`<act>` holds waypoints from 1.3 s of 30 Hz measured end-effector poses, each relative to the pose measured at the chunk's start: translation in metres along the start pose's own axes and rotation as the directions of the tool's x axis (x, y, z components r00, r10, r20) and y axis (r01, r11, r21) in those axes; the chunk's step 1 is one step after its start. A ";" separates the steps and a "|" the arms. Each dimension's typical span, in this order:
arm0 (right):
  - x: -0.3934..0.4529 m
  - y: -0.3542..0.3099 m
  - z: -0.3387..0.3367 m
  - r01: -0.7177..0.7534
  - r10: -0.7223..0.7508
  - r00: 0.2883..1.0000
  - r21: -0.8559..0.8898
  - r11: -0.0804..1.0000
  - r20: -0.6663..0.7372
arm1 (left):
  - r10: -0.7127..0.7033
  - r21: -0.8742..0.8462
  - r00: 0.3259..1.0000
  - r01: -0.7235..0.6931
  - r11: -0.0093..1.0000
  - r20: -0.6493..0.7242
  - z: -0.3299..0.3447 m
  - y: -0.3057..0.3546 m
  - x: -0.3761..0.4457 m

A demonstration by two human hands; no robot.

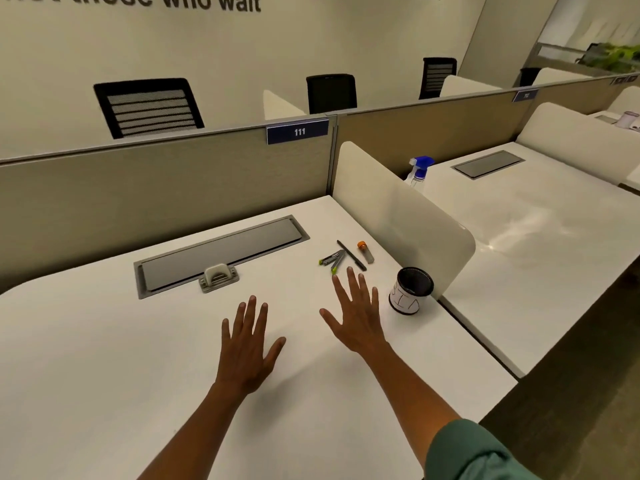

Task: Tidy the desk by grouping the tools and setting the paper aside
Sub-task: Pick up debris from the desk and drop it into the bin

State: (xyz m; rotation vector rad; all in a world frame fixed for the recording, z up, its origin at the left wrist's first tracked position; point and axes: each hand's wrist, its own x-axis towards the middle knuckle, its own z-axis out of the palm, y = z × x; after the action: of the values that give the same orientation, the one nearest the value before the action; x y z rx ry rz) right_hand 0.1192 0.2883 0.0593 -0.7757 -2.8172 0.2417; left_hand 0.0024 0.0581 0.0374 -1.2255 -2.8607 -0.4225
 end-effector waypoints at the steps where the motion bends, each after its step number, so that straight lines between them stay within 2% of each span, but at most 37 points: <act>1: -0.001 -0.011 0.002 0.013 -0.013 1.000 0.012 1.000 0.013 | -0.015 -0.008 1.000 0.015 1.000 -0.005 -0.003 -0.008 -0.005; 11: -0.015 -0.122 0.031 0.150 -0.167 0.977 0.131 0.980 0.131 | -0.202 -0.001 0.979 0.202 0.979 -0.026 -0.032 -0.097 -0.076; 22: -0.056 -0.209 0.082 0.270 -0.327 0.903 0.223 0.937 0.278 | -0.352 -0.013 0.936 0.352 0.936 -0.016 -0.027 -0.171 -0.157; 32: -0.103 -0.261 0.111 0.295 -0.440 0.840 0.413 0.862 0.319 | -0.389 -0.053 0.920 0.391 0.919 0.050 0.002 -0.194 -0.207; 39: -0.113 -0.267 0.115 0.166 -0.330 0.888 0.446 0.879 0.320 | -0.381 -0.007 0.922 0.383 0.924 0.066 0.011 -0.199 -0.215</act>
State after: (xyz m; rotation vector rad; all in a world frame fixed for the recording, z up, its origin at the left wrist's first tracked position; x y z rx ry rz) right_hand 0.0569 -0.0082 -0.0126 -0.2768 -3.0146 1.0034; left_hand 0.0118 -0.2232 -0.0451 -0.6830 -3.1584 -0.4201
